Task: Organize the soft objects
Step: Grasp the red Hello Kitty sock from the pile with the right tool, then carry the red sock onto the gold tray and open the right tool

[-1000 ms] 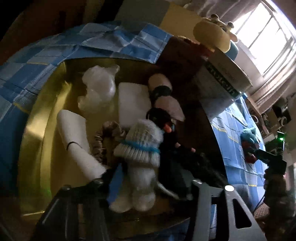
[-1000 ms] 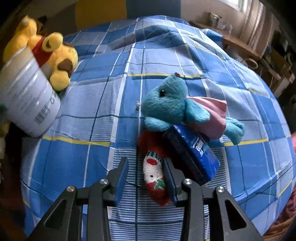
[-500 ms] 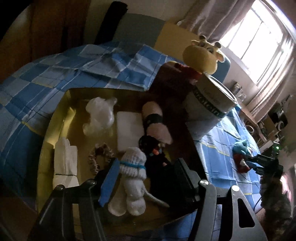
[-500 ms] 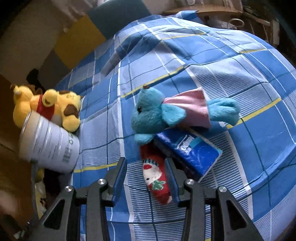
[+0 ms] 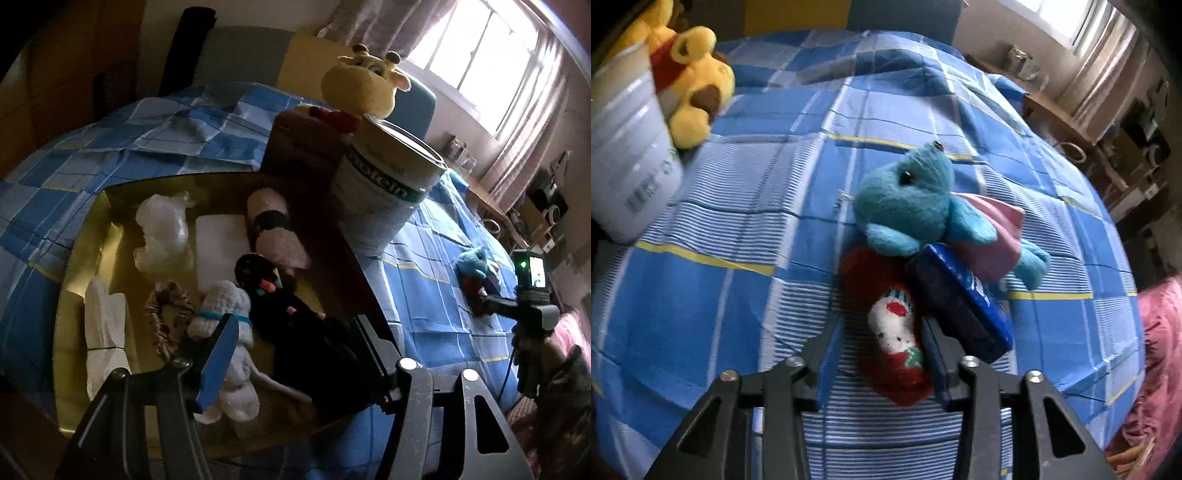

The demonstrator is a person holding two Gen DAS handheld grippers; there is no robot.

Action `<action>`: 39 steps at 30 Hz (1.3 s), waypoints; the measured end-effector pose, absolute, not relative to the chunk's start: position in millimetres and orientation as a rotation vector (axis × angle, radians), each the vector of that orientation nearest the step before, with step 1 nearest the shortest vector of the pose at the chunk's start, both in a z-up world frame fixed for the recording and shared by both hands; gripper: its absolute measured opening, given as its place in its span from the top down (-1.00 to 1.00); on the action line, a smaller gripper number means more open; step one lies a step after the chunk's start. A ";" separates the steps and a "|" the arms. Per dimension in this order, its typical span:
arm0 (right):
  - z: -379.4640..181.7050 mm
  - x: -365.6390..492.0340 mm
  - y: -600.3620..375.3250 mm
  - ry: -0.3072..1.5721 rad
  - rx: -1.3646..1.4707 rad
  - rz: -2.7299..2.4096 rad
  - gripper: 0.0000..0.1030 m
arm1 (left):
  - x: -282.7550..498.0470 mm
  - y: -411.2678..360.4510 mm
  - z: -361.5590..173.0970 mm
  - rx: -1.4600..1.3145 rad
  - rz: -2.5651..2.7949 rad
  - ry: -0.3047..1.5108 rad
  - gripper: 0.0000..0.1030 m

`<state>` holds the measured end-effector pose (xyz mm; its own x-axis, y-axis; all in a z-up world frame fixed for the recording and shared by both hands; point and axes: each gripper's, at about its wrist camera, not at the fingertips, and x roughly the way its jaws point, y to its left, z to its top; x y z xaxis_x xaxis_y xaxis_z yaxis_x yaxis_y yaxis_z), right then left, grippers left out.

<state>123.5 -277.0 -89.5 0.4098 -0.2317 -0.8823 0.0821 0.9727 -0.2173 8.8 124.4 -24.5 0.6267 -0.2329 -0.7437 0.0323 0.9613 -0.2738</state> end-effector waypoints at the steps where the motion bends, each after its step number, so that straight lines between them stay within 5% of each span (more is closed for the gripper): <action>1: -88.6 124.4 -280.2 1.128 -0.158 -0.224 0.66 | 8.3 123.0 -25.0 -0.238 -0.154 0.883 -0.23; 6: -76.5 119.0 -294.7 1.108 0.000 -0.170 0.84 | 6.8 120.4 -27.6 -0.225 -0.155 0.890 -0.23; 14: -70.6 115.5 -303.6 1.118 0.324 0.089 0.85 | 5.3 119.8 -26.9 -0.222 -0.155 0.887 -0.23; 22: -79.7 119.5 -292.4 1.164 0.214 0.034 0.69 | 3.7 115.7 -27.0 -0.214 -0.164 0.888 -0.23; 39: -68.3 117.9 -272.7 1.159 0.087 0.050 0.82 | 3.6 125.3 -31.3 -0.151 -0.124 0.862 -0.23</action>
<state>117.9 -272.7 -68.3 0.3998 0.0845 -0.9127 0.0058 0.9955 0.0947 3.6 125.3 -31.3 0.6446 -0.1690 -0.7456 0.0472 0.9822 -0.1818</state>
